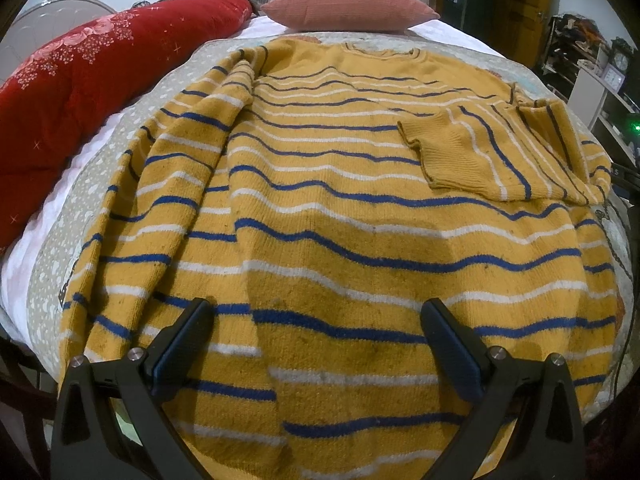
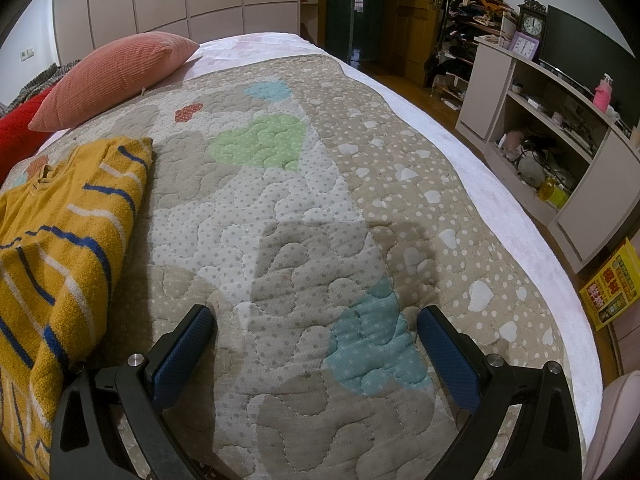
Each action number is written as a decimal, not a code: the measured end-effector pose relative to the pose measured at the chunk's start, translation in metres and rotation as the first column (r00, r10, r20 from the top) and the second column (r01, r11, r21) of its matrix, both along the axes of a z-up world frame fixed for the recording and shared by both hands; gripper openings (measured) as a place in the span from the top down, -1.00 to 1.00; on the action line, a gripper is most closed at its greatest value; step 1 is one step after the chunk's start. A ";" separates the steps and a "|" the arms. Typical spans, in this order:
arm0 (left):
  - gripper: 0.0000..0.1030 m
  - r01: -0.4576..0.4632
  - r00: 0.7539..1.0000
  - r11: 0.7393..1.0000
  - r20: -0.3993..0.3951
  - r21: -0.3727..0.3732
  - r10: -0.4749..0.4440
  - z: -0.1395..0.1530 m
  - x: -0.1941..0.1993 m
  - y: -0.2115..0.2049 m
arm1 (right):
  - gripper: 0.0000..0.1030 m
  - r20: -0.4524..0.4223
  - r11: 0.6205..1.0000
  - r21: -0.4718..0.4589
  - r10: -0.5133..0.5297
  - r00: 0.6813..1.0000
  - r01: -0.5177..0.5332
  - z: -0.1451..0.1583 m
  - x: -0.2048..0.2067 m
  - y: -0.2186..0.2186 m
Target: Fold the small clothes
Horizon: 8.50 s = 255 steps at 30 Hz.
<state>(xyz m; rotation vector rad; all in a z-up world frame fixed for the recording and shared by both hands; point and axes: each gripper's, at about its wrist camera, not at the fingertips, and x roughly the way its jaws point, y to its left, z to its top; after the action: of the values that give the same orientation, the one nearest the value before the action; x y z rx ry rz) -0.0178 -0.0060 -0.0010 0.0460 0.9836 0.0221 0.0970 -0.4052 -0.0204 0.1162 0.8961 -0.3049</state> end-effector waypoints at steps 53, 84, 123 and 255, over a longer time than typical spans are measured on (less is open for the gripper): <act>-1.00 -0.112 0.981 0.987 0.146 -0.111 0.128 0.066 -0.028 0.100 | 0.69 0.187 0.992 -0.048 0.127 0.974 -0.120 0.102 -0.070 0.066; 0.91 -0.082 0.996 0.969 -0.001 -0.234 0.084 0.036 -0.070 0.107 | 0.82 0.112 0.814 0.431 0.380 0.918 -0.389 0.030 -0.177 0.149; -0.36 -0.073 0.990 0.967 0.100 -0.245 0.100 0.067 -0.040 0.104 | 0.85 0.415 0.876 0.434 -0.402 0.816 0.210 0.169 -0.109 -0.160; 0.85 0.040 0.999 0.819 0.033 -0.572 -0.026 0.062 -0.100 0.094 | 0.85 0.318 0.382 0.780 0.441 0.839 -0.496 0.019 -0.239 0.154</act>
<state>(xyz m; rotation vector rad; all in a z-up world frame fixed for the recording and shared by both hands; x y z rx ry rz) -0.1178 0.0880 0.0607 -0.4948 0.9316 -0.3086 -0.1419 -0.2517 -0.0015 0.7706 0.9103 0.7325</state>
